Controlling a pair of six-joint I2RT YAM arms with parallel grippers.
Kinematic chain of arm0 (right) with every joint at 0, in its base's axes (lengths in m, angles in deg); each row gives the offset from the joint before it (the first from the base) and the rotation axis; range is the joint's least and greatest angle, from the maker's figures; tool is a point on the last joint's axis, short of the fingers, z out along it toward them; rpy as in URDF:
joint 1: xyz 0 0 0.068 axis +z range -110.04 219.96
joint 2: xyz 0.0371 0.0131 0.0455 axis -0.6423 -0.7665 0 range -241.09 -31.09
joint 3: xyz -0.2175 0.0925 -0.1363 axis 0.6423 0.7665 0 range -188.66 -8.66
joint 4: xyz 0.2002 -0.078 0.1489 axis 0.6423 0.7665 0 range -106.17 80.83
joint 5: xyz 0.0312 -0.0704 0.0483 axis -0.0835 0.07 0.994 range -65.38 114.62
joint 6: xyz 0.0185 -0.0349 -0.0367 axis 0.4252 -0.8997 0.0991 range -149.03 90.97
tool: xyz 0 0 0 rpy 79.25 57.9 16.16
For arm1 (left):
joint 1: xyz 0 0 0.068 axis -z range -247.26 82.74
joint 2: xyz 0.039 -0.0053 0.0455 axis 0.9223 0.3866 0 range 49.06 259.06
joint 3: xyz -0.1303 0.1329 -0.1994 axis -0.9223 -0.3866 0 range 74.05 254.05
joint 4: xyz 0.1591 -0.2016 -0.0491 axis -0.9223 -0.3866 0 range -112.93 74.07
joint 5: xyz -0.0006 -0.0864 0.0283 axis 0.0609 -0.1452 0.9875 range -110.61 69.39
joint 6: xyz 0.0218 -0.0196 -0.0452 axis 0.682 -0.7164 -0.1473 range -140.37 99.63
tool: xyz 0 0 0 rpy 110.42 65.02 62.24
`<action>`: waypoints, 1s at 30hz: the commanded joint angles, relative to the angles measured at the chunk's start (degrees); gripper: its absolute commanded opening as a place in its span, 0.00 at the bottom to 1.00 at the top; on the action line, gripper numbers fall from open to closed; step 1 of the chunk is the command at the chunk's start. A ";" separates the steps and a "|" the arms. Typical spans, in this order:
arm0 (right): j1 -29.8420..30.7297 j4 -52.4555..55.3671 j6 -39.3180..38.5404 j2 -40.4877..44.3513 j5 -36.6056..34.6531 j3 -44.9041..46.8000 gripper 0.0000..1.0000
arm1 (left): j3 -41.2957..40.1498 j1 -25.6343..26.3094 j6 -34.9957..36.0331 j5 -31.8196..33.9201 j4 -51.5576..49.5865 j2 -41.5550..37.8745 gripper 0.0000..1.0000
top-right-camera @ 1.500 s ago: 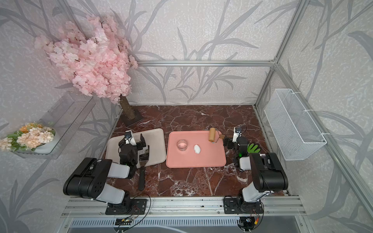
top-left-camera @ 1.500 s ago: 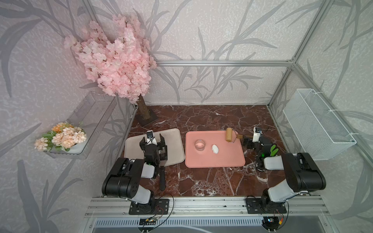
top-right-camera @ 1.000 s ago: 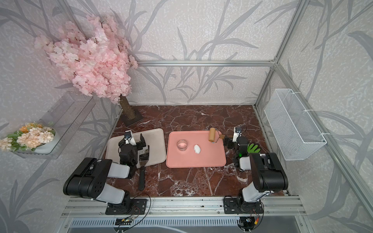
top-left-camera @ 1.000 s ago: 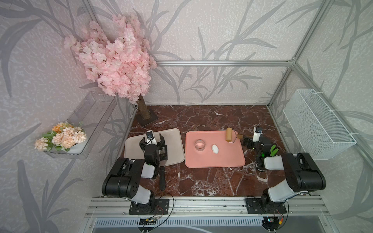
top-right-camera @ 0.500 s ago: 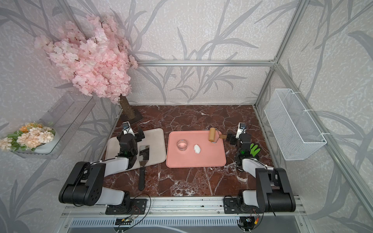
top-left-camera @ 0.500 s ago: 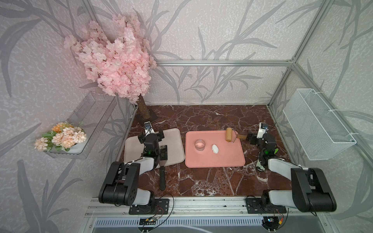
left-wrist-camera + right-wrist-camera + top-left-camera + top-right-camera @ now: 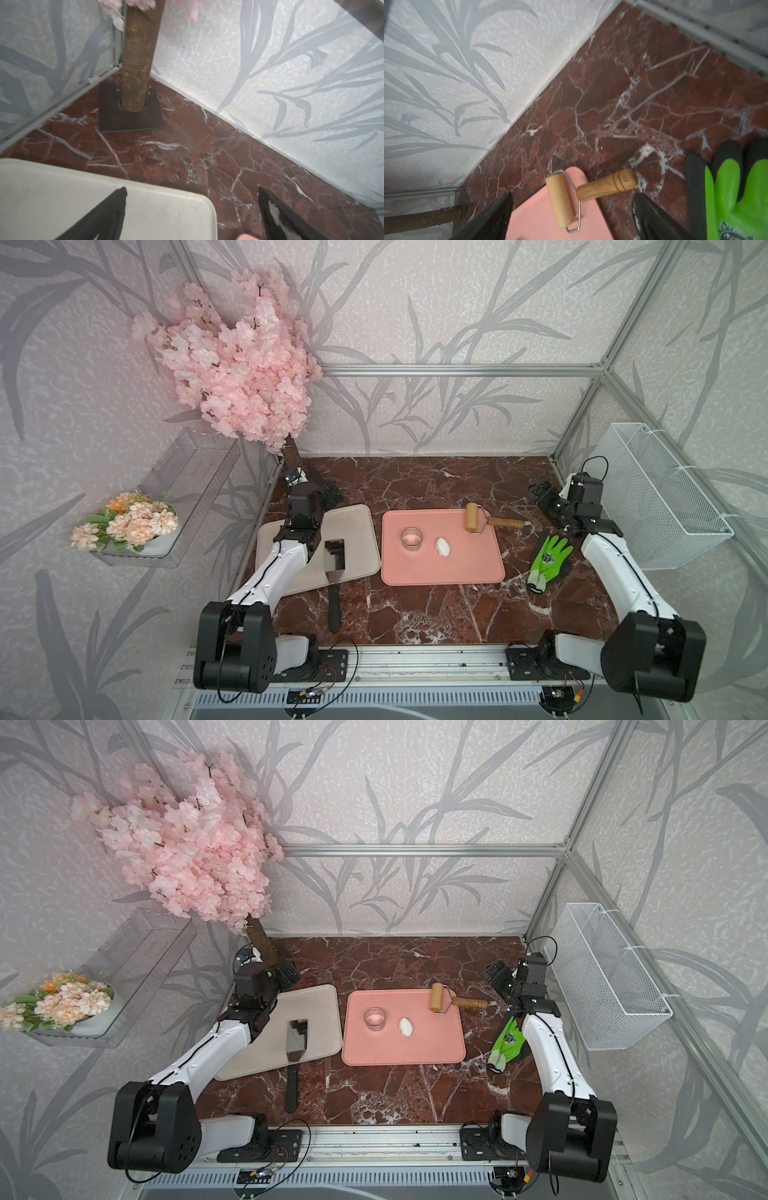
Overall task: Roll out the dumpling wrappers from the dough
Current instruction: Pick up the rolling pin from the work surface.
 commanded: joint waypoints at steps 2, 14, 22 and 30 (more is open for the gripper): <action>1.76 16.32 2.45 -2.33 4.61 -1.72 0.90 | 0.88 6.69 -1.39 -1.42 -8.96 -2.26 0.99; 2.65 14.10 15.08 -9.53 3.00 -2.13 0.83 | -0.07 18.51 -4.45 -0.39 -14.46 -2.00 0.95; 3.11 14.48 21.97 -21.08 2.47 -9.18 0.81 | -2.36 19.59 -5.68 -0.80 -15.27 -4.47 0.95; 3.59 20.00 23.93 -31.16 0.51 -18.62 0.80 | -4.45 19.77 -6.31 -0.62 -16.90 -7.22 0.95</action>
